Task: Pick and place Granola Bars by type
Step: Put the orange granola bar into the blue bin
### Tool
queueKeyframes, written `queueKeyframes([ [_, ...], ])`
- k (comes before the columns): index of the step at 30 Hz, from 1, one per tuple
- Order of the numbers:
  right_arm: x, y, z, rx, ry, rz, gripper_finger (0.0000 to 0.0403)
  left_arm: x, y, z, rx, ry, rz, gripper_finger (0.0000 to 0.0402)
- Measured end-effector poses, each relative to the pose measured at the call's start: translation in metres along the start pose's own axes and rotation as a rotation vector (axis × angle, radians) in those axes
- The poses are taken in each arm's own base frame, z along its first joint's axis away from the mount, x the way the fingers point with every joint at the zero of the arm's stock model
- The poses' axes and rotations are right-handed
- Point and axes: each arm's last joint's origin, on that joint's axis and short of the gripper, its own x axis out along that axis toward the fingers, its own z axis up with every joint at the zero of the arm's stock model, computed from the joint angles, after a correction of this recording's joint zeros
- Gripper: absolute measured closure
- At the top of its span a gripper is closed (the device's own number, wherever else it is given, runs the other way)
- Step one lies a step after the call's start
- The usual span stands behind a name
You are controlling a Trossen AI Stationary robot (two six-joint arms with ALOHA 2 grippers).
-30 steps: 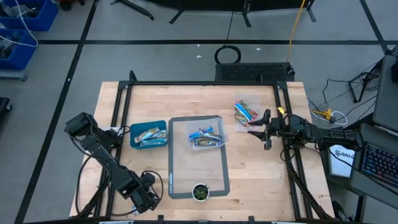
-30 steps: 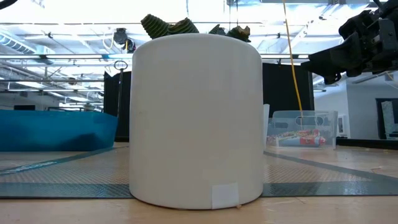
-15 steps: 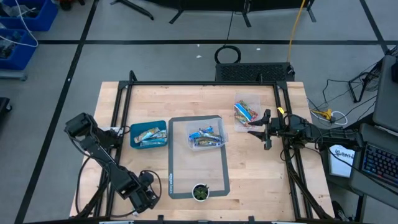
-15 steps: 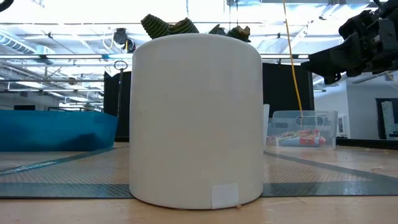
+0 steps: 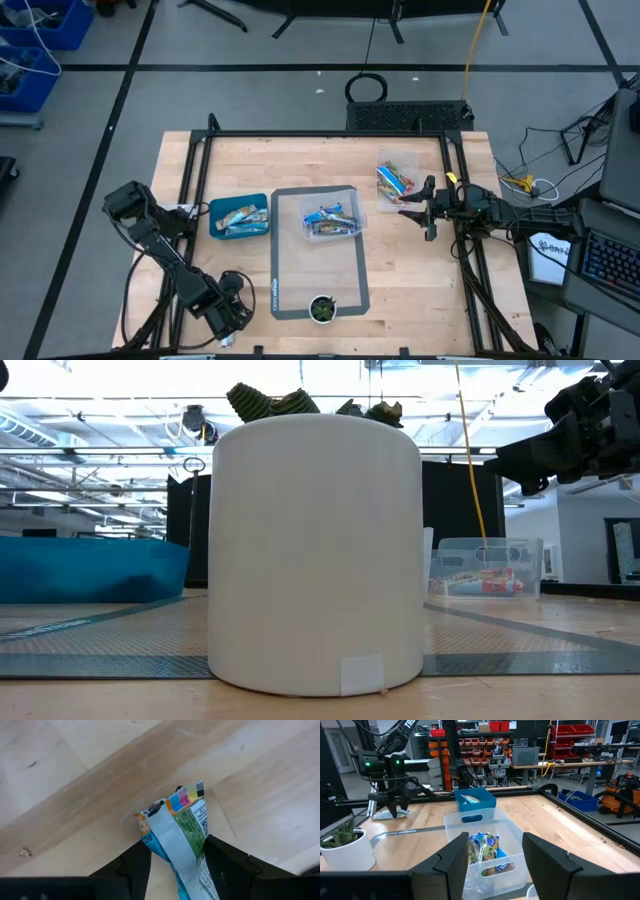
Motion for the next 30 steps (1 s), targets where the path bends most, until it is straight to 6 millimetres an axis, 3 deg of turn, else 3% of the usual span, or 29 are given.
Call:
queueKeyframes([
  [7, 0.000, 0.000, 0.000, 0.000, 0.000, 0.000, 0.0227, 0.009, 0.011, 0.005, -0.090, -0.017, 0.024, 0.0213],
  [12, 0.000, 0.000, 0.000, 0.000, 0.000, 0.000, 0.0227, 0.011, 0.012, 0.008, -0.002, -0.061, 0.006, 0.0219],
  [16, 0.000, 0.000, 0.000, 0.000, 0.000, 0.000, 0.0227, 0.011, 0.012, 0.010, 0.066, -0.121, -0.006, 0.0263],
  [21, 0.000, 0.000, 0.000, 0.000, 0.001, 0.000, 0.0227, 0.012, 0.012, 0.012, 0.132, -0.179, -0.004, 0.0374],
  [30, 0.000, 0.000, 0.000, 0.000, 0.000, 0.000, 0.0227, 0.001, 0.008, 0.027, 0.306, -0.579, -0.104, 0.0389],
])
